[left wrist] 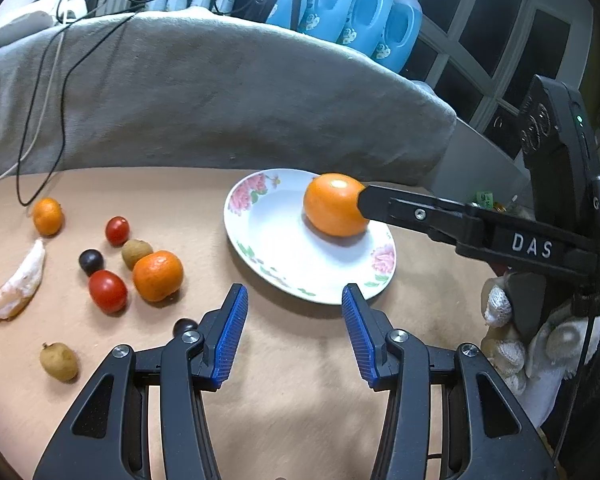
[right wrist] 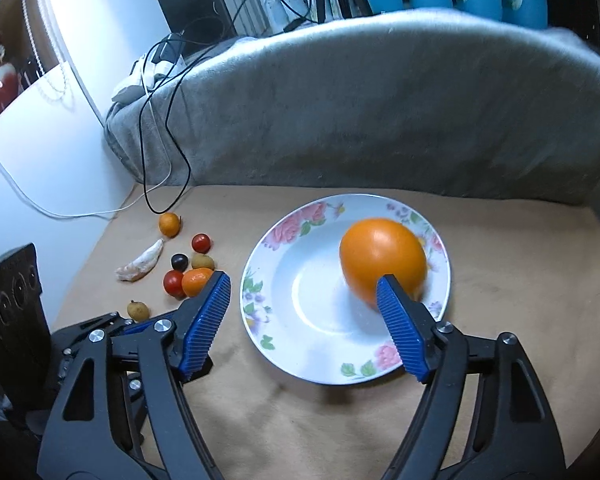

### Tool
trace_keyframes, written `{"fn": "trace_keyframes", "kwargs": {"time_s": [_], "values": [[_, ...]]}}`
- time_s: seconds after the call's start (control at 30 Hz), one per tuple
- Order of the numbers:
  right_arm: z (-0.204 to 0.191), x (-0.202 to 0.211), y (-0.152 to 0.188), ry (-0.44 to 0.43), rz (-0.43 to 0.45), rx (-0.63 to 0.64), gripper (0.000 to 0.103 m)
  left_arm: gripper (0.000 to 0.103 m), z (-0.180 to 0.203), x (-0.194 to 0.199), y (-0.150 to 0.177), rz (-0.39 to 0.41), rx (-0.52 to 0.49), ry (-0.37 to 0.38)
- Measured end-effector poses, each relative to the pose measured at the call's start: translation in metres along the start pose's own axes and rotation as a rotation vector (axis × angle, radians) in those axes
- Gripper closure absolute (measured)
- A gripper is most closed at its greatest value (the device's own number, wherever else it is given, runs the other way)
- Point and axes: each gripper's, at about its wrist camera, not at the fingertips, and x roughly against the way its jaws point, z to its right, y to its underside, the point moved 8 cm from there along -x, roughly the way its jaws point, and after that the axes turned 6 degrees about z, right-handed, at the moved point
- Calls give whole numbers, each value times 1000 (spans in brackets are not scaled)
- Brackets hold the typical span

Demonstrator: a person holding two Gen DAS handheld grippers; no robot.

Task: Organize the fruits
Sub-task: 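Open the right tool to release the orange on the plate, then grasp the mandarin with the right tool while the left tool grasps the brown kiwi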

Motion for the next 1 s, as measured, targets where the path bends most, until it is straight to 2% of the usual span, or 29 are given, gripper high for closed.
{"fn": "trace_keyframes", "kwargs": {"time_s": [0.1,0.17,0.2,0.27,0.47,0.57,1.0], "values": [[-1,5,2,10,20,7,24,53,-5,9,2,11,0,-12],[-1,9,3,14,32,2,24,46,-10,16,5,15,0,-20],[-1,11,4,18,40,-3,22,42,-11,18,6,16,0,-21],[-1,15,4,18,62,-11,16,40,-12,20,6,20,-5,-28],[-7,23,4,9,83,-9,13,30,-21,34,8,36,-26,-63],[-14,25,6,3,79,9,6,29,-28,41,11,38,-28,-84],[-47,15,14,-45,29,76,6,29,-81,76,24,61,38,-193]]}}
